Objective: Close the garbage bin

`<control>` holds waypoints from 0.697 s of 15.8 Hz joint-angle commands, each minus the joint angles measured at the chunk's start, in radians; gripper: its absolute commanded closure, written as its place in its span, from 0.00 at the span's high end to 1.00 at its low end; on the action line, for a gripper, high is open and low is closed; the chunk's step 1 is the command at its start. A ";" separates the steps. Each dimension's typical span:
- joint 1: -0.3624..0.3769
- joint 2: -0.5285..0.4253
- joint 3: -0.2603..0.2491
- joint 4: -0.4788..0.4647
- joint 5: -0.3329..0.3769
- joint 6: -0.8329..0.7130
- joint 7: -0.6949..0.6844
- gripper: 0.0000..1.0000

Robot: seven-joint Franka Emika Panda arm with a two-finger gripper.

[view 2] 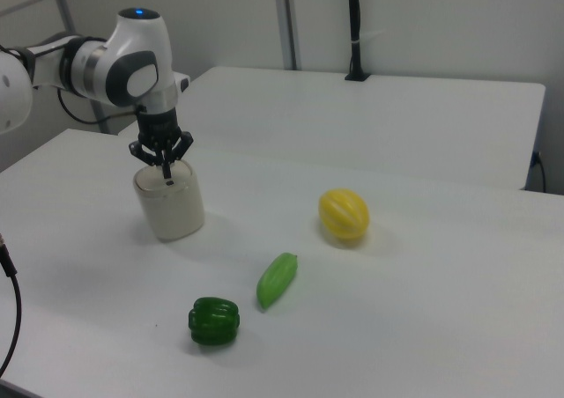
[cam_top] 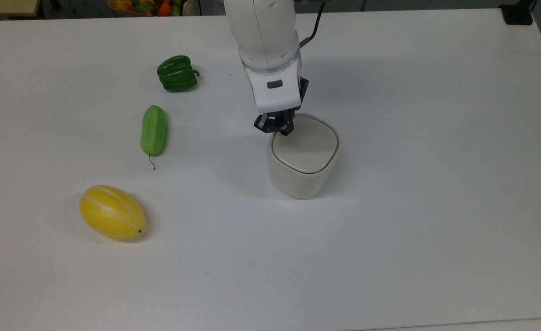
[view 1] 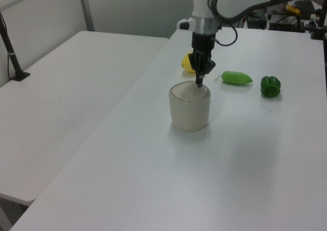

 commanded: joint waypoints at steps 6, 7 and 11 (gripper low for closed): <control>-0.149 -0.172 0.016 -0.035 -0.103 -0.170 0.393 0.17; -0.169 -0.186 0.016 -0.037 -0.121 -0.199 0.469 0.23; -0.292 -0.264 0.074 -0.093 -0.171 -0.278 0.564 1.00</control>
